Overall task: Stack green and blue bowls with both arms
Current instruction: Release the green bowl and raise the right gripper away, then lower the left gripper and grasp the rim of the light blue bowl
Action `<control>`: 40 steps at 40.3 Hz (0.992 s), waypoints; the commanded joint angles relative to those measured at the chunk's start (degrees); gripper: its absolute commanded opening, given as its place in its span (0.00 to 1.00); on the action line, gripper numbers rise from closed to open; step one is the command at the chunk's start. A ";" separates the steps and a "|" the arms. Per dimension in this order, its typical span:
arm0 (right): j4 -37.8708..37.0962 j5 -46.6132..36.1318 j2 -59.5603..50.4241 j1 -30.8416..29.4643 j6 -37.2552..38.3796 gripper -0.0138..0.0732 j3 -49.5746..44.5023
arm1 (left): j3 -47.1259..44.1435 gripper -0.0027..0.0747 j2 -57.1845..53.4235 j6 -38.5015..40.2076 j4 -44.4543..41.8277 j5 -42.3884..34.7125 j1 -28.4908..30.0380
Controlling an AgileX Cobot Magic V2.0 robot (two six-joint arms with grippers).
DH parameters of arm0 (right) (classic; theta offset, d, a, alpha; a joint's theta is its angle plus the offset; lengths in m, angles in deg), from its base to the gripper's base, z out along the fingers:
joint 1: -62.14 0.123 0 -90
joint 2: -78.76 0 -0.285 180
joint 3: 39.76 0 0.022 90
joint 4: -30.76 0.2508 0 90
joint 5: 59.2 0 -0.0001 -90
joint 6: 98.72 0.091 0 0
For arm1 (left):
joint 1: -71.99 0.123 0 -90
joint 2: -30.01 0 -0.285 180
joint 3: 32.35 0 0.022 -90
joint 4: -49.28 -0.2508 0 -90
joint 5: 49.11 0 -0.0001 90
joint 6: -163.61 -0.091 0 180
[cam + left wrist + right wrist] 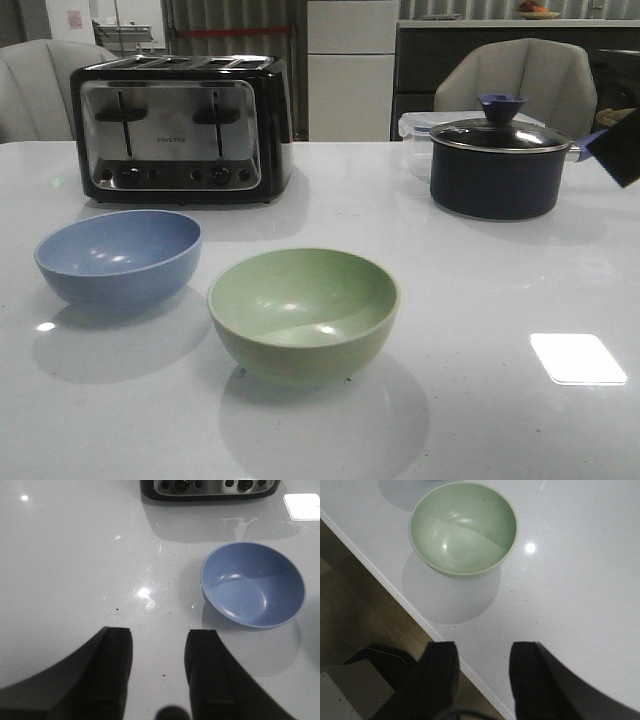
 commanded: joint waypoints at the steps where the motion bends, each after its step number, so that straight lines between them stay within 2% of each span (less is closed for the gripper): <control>1: 0.53 -3.19 -0.80 0.01 -0.69 0.60 1.40 | 3.42 0.46 3.60 0.17 1.66 -3.53 0.16; 9: 0.53 -2.96 -0.46 0.01 -0.69 0.60 1.40 | 7.22 0.46 12.71 0.17 1.78 -2.87 -3.12; 14: 0.53 -2.94 -0.46 0.01 -0.69 0.60 1.40 | 10.37 0.49 19.63 0.17 1.78 -2.90 -4.95; 21: 0.53 -2.90 -0.46 0.01 -0.69 0.60 1.40 | 15.95 0.71 30.06 0.17 2.16 -3.00 -6.61; 24: 0.53 -2.90 -0.46 0.01 -0.69 0.60 1.40 | 18.42 0.76 34.44 0.17 3.42 -2.89 -6.92; 40: 0.53 -2.90 -0.46 0.01 -0.69 0.60 1.40 | 29.18 0.75 52.51 0.17 4.53 -2.88 -7.16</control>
